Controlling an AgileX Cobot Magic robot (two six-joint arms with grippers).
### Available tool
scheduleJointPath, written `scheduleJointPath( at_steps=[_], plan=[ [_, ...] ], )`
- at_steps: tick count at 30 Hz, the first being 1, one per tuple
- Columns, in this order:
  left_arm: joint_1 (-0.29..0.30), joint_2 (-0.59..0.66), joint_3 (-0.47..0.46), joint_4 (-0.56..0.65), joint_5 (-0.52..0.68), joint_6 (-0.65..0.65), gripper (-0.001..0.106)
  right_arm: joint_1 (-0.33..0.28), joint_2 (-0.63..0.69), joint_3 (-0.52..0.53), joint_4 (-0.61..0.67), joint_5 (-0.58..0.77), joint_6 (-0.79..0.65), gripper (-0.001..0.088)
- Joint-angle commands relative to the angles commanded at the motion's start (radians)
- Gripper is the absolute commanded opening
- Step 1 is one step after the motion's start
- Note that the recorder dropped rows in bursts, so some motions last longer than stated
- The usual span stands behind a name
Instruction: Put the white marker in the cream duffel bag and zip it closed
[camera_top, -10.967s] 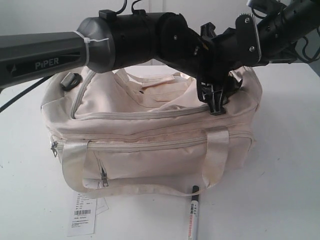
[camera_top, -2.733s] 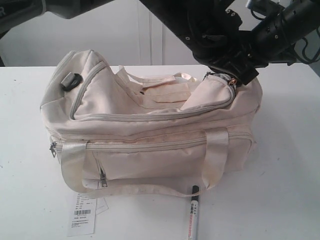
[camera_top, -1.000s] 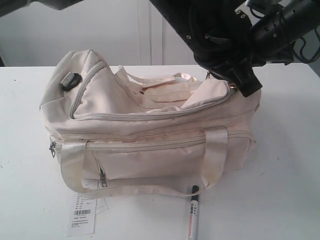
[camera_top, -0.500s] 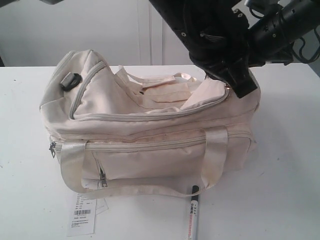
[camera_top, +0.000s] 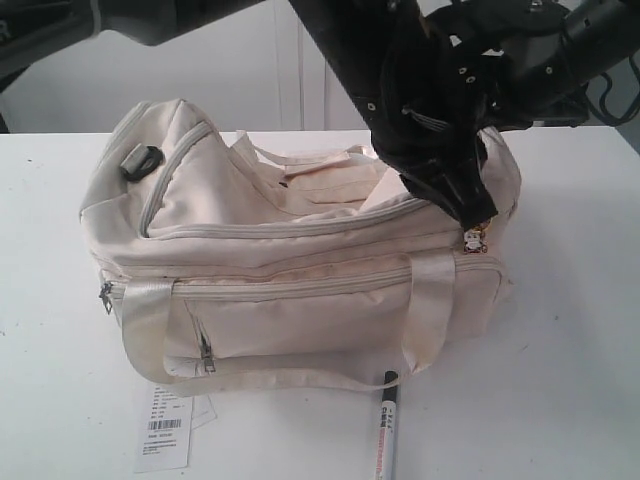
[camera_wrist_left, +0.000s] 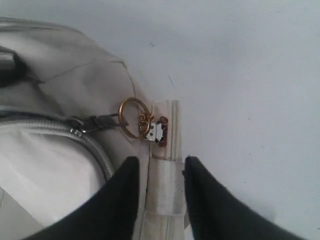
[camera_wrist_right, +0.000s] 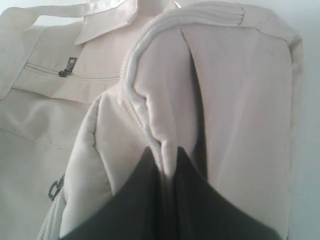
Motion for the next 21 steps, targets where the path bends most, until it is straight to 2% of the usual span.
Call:
scheduleJointPath(
  at_steps=[3, 6, 8, 9, 11, 15, 16, 17, 18, 21],
  plan=[
    [0.0, 0.002, 0.0, -0.107, 0.056, -0.163, 0.073, 0.0, 0.0, 0.0, 0.0, 0.002, -0.007, 0.0],
    [0.0, 0.008, 0.0, -0.183, 0.085, -0.187, 0.075, 0.0, 0.0, 0.0, 0.0, 0.002, -0.013, 0.0],
    [0.0, 0.008, 0.0, -0.153, 0.045, -0.259, 0.075, 0.0, 0.0, 0.0, 0.0, 0.002, -0.021, 0.0],
    [0.0, 0.011, 0.004, -0.082, 0.009, -0.374, 0.075, 0.0, 0.0, 0.0, 0.0, 0.002, -0.023, 0.0],
    [-0.008, 0.011, 0.038, -0.054, -0.049, -0.44, 0.075, 0.0, 0.0, 0.0, 0.0, 0.002, -0.025, 0.0],
    [-0.093, -0.007, 0.129, 0.117, -0.175, -0.541, 0.075, 0.0, 0.0, 0.0, 0.0, 0.001, -0.03, 0.0],
    [-0.134, -0.018, 0.165, 0.201, -0.248, -0.619, 0.075, 0.0, 0.0, 0.0, 0.0, 0.001, -0.03, 0.0],
    [-0.151, -0.02, 0.178, 0.245, -0.269, -0.659, 0.075, 0.0, 0.0, 0.0, 0.0, 0.001, -0.03, 0.0],
    [-0.193, -0.022, 0.211, 0.385, -0.307, -0.766, 0.075, 0.0, 0.0, 0.0, 0.0, 0.002, -0.031, 0.0],
    [-0.251, -0.022, 0.251, 0.651, -0.309, -0.943, 0.075, 0.0, 0.0, 0.0, 0.0, 0.002, -0.033, 0.0]
  ],
)
